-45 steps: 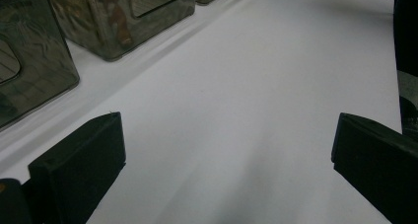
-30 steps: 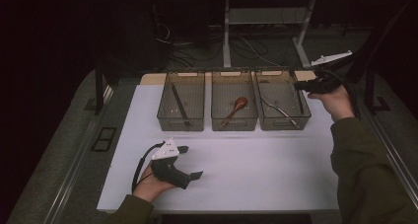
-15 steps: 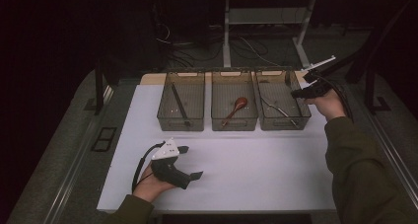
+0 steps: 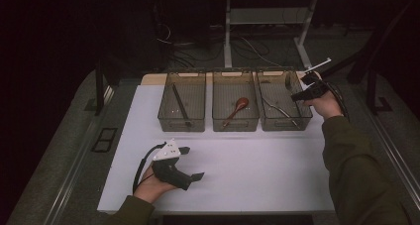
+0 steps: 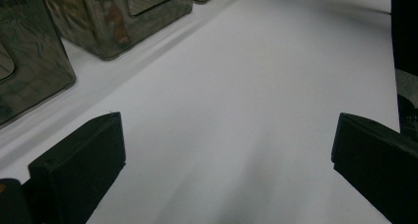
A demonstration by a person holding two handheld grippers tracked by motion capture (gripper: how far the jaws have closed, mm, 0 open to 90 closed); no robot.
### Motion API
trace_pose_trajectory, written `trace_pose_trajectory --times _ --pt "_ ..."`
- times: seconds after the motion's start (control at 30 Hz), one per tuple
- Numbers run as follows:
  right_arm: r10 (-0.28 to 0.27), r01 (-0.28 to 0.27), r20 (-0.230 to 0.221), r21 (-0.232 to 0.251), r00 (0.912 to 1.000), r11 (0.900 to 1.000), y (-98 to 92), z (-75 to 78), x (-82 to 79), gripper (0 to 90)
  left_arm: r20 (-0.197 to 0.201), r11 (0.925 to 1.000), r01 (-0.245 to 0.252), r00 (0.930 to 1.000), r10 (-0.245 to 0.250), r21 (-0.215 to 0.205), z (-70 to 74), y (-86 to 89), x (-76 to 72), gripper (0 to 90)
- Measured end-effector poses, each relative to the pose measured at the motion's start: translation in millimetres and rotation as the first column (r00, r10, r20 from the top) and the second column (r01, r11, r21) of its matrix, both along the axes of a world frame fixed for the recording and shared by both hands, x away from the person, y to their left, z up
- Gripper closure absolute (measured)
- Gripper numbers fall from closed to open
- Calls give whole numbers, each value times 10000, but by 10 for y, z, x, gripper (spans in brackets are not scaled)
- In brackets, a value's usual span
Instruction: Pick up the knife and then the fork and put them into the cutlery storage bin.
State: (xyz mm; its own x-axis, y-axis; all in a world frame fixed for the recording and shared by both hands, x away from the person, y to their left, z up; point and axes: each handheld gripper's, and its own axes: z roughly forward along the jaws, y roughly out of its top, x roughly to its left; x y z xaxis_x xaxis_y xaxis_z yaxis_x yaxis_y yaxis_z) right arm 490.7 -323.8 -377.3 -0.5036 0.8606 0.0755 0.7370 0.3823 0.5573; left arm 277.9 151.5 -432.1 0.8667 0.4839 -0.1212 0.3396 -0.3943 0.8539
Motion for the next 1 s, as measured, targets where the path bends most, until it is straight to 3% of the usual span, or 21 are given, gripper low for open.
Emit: trace_pose_trajectory --times 0.2,0.37,0.83,1.0 --pt "-147 147 -51 -34 9999 9999 9 -33 18 826 9 10000 -2 10000 2 -10 1 0 -1 0" --pt "-266 263 346 103 9990 9996 -18 -11 9 660 7 10000 1 10000 -1 -12 0 0 -1 0" --pt "-384 179 1349 1500 9901 9885 -165 162 -157 417 26 10000 -13 10000 13 1 2 1 -1 0" --pt "-304 2 1765 1684 9838 9857 -185 200 -278 372 41 10000 15 10000 -16 76 4 1 -2 0"
